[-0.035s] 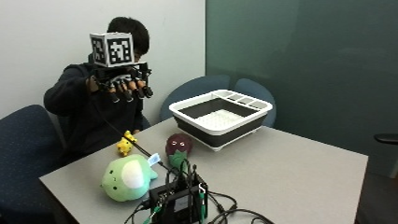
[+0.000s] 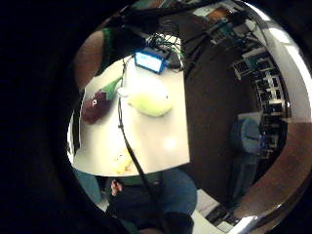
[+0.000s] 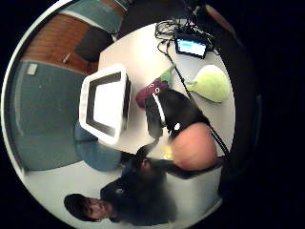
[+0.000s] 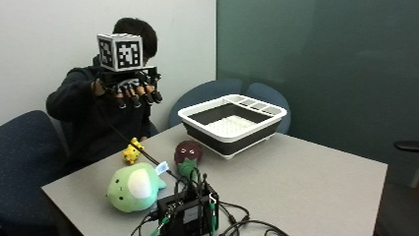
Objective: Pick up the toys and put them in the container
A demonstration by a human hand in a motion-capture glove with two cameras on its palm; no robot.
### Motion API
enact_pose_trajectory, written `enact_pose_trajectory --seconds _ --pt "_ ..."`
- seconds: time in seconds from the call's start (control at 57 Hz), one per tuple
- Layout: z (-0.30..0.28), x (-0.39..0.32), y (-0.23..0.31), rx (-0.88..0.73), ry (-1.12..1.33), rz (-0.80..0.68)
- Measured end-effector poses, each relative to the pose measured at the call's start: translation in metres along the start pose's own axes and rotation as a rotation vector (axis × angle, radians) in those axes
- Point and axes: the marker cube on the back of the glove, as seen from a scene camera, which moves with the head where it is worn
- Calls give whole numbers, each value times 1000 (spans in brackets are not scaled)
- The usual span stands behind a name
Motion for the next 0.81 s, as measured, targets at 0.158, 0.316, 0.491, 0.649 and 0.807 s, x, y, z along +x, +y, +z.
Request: enact_pose_trajectory --seconds 0.158,0.316,0.491,0.649,0.807 --pt "-7 3 0 -229 112 100" --pt "0 16 -15 -270 143 107" --pt "34 42 -34 -290 112 156" --pt "90 78 -42 -360 95 171" --pt "149 108 -37 -390 0 171"
